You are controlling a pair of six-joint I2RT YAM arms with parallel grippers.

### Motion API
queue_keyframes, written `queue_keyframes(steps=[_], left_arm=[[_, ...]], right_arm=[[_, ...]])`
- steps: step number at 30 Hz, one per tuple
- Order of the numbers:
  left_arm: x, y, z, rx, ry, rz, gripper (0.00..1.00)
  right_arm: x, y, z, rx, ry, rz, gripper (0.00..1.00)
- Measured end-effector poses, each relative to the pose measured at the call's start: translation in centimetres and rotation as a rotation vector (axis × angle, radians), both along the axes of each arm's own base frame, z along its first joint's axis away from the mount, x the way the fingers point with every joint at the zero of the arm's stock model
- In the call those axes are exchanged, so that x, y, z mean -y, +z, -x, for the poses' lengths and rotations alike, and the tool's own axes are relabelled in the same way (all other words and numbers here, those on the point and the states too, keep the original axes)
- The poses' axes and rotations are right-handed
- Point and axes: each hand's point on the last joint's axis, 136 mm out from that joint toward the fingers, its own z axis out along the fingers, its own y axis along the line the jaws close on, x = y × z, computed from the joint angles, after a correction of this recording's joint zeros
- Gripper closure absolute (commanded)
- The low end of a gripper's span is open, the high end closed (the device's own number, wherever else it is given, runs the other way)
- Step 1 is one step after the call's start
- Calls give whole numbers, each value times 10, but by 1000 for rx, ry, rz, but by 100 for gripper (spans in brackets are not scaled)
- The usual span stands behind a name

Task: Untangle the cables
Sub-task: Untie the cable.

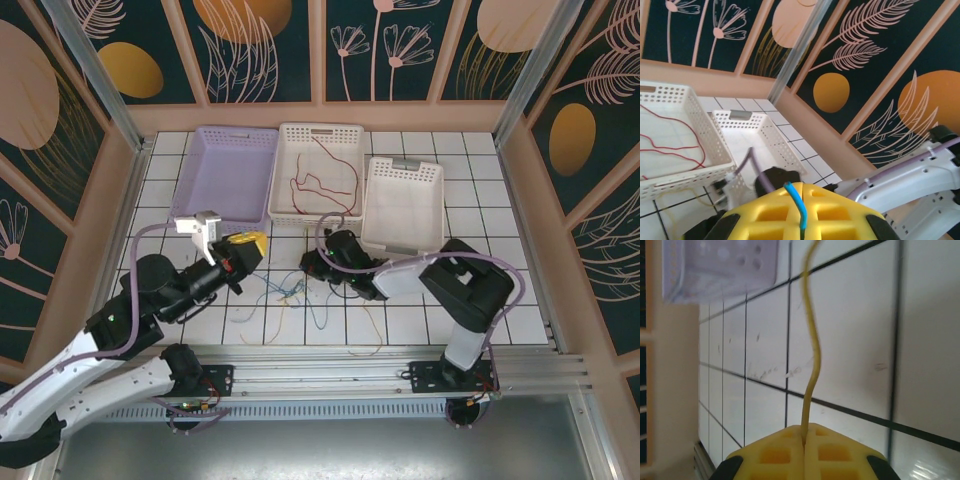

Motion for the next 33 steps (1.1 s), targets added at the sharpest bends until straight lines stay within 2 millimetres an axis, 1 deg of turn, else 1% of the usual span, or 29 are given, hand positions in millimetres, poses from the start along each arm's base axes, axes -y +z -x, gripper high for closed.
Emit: queue_keyframes(steps=[2, 4, 6, 8, 9, 12, 14, 16, 20, 23, 25, 28, 30, 33], left_arm=[[-11, -5, -2, -12, 46, -26, 100], [-28, -7, -4, -26, 115, -55, 100], [-49, -3, -5, -31, 189, -73, 100], [-71, 9, -2, -22, 254, -69, 100], [-85, 20, 1, -11, 289, -58, 100], [-115, 43, 8, 13, 364, -31, 100], [-126, 49, 10, 20, 395, -36, 100], [-132, 47, 10, 19, 414, -56, 100], [-132, 35, 7, 4, 430, -129, 100], [-134, 31, 5, 6, 444, -166, 100], [-136, 29, 5, 8, 453, -183, 100], [-135, 26, 2, 6, 467, -211, 100], [-138, 24, 0, 9, 490, -231, 100], [-145, 24, -3, 16, 531, -247, 100]], right_arm=[[21, 16, -5, 30, -63, 29, 100], [39, 40, -10, 79, -120, 41, 100], [59, 73, -15, 145, -181, 39, 100], [81, 96, -17, 195, -235, 38, 100], [94, 105, -17, 214, -266, 41, 100], [126, 115, -14, 246, -336, 82, 100], [143, 122, -11, 261, -370, 108, 100], [161, 131, -10, 279, -410, 121, 100], [194, 149, -8, 316, -481, 124, 100], [220, 153, -4, 320, -537, 182, 100], [234, 162, -2, 325, -567, 211, 100], [262, 186, 0, 348, -643, 246, 100], [293, 197, 1, 358, -739, 299, 100], [334, 199, 6, 336, -854, 398, 100]])
